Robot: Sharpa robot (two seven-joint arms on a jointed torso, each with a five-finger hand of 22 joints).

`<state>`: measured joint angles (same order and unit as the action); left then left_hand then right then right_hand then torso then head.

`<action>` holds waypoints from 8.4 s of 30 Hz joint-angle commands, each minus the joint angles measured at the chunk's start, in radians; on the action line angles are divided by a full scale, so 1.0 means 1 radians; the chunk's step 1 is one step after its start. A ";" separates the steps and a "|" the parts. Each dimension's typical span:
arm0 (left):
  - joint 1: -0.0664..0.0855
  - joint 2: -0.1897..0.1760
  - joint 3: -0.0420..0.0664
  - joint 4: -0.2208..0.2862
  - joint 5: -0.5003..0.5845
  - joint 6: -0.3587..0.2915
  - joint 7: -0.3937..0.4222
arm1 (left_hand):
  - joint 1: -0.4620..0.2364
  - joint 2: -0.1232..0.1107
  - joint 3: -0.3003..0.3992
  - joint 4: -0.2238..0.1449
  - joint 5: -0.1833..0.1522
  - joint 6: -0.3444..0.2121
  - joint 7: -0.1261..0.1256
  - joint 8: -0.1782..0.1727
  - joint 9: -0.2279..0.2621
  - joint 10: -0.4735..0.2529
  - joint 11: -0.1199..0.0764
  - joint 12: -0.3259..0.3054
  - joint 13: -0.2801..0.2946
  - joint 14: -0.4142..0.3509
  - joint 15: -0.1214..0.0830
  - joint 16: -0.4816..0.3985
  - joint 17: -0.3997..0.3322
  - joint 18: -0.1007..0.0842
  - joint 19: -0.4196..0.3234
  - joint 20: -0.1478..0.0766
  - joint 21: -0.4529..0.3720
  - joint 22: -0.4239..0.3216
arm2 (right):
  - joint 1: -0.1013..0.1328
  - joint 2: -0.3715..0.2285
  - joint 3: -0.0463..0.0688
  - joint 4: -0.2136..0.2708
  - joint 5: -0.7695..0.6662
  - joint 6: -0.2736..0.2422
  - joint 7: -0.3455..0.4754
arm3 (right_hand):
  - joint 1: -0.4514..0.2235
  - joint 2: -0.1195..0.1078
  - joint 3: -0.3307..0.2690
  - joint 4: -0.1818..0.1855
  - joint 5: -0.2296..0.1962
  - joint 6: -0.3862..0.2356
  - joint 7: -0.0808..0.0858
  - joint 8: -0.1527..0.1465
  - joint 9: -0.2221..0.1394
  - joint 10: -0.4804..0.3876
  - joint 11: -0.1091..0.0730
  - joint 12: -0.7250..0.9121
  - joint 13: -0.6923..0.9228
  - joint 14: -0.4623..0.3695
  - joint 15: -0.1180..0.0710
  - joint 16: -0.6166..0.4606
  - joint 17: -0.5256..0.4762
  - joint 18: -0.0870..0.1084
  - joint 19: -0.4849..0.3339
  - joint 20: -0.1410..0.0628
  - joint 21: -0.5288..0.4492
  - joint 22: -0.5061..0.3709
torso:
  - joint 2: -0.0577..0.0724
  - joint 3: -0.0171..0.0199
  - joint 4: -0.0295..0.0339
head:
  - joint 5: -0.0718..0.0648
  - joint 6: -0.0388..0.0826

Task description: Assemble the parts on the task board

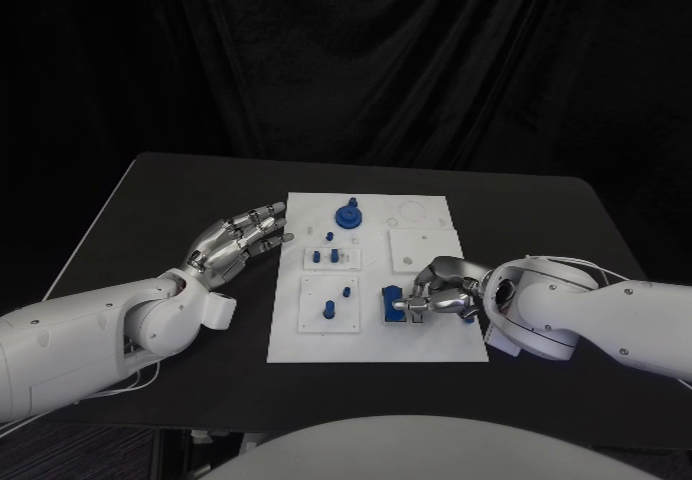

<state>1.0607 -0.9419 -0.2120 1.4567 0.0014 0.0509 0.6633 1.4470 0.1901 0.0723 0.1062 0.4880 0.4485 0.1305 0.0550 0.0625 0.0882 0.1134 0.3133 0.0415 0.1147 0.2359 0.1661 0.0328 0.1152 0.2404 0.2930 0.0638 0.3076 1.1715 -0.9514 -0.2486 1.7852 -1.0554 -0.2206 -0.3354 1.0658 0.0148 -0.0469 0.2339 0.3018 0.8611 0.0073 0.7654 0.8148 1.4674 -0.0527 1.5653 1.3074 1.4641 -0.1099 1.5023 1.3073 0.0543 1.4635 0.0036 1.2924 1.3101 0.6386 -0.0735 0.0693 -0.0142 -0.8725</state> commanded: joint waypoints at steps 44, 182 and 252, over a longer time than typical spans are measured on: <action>-0.003 -0.003 0.001 0.002 0.005 0.009 0.007 | -0.013 0.002 0.014 0.000 0.010 -0.004 0.000 0.003 -0.001 0.000 0.010 0.008 0.001 -0.002 0.006 0.007 0.002 -0.009 0.007 -0.001 0.004 0.000 | 0.039 -0.106 0.001 0.060 -0.026 -0.109 0.049 | 0.092 -0.014 0.066 -0.009 -0.038 -0.017 0.005 -0.072 -0.022 0.103 -0.003 0.005 0.263 0.083 -0.005 -0.005 0.148 0.012 0.013 -0.009 -0.019 0.172 | -0.001 -0.0003 0.0019 | 0.000 0.000; -0.011 0.014 0.001 -0.012 0.004 0.027 -0.014 | -0.018 0.000 0.029 0.000 0.011 -0.009 0.002 0.003 -0.002 -0.001 0.013 0.008 0.001 -0.005 0.006 0.007 0.001 -0.010 0.008 -0.001 0.004 -0.004 | -0.028 -0.029 0.000 -0.023 0.072 -0.027 -0.058 | -0.033 -0.093 0.372 -0.027 0.086 0.040 0.055 -0.319 -0.259 0.103 0.041 0.005 0.263 0.087 0.034 0.011 0.167 0.007 0.020 0.029 0.014 0.179 | 0.001 0.0001 0.0005 | -0.005 0.000; -0.014 0.010 0.001 -0.014 0.004 0.029 -0.020 | -0.021 -0.001 0.036 0.001 0.012 -0.011 0.002 0.002 -0.002 -0.002 0.013 0.008 0.001 -0.006 0.005 0.007 0.001 -0.011 0.008 -0.001 0.004 -0.005 | -0.052 -0.061 -0.001 -0.003 -0.019 0.001 -0.078 | 0.036 -0.043 0.215 0.001 -0.065 0.033 0.016 -0.119 -0.127 0.103 0.008 0.005 0.263 0.083 0.007 0.000 0.149 0.012 0.012 0.006 -0.010 0.172 | 0.000 0.0003 0.0021 | 0.000 0.000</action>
<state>1.0478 -0.9339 -0.2119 1.4410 0.0019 0.0674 0.6342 1.4358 0.1866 0.1043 0.1074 0.4959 0.4449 0.1342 0.0550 0.0614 0.0879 0.1202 0.3169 0.0415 0.1110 0.2395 0.1700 0.0332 0.1153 0.2439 0.2895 0.0638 0.3034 1.1225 -1.0140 -0.2495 1.7853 -1.0668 -0.2272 -0.3934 1.0985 -0.0339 0.1737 0.2341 0.2317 0.8950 0.0308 0.6442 0.6871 1.4638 -0.0384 1.5653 1.3073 1.4658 -0.0937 1.5064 1.3074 0.0545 1.4675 0.0174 1.2875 1.3101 0.6395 -0.0734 0.0710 -0.0136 -0.8725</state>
